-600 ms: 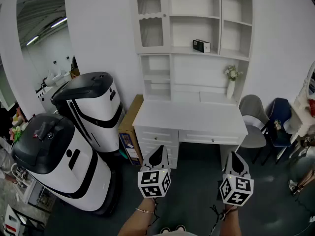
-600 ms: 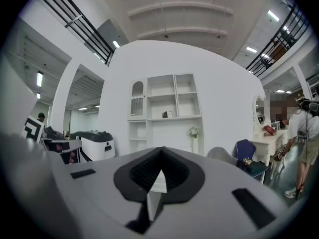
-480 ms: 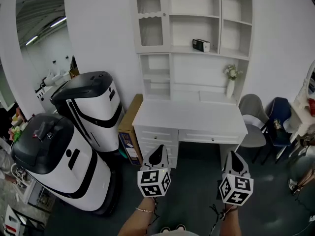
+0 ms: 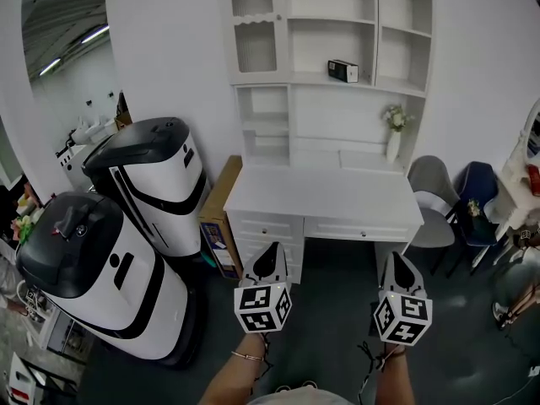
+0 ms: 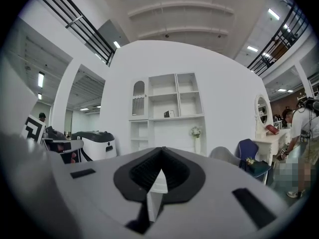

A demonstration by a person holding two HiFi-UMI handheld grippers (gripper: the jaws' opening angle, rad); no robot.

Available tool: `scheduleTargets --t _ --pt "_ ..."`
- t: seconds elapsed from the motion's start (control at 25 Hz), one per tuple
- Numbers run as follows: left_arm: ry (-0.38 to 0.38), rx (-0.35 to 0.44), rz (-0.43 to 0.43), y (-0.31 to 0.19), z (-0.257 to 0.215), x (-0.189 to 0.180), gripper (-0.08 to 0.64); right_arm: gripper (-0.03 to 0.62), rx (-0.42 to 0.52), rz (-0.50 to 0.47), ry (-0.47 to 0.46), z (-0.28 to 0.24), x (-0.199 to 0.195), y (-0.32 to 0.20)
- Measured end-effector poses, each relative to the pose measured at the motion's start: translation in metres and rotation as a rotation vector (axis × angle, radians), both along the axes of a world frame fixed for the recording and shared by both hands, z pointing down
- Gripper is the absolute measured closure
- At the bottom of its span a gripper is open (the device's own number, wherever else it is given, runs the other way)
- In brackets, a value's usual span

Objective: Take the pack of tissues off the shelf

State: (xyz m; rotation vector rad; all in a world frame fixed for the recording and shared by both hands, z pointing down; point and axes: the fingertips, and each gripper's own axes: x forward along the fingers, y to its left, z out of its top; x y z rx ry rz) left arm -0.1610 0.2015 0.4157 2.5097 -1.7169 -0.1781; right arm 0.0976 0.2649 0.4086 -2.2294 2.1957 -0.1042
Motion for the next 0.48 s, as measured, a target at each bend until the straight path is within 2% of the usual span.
scheduleTargets --t 0.32,0.48 --pt "-0.004 0.004 0.002 -0.0037 -0.002 0.0036 0.543 0.583 0.013 0.0 -0.009 -0.0028 0.003 -0.0072" --pt "0.0 0.005 0.002 -0.0039 -0.0031 0.0034 0.543 0.511 0.027 -0.012 -0.022 -0.005 0.0021 -0.0085"
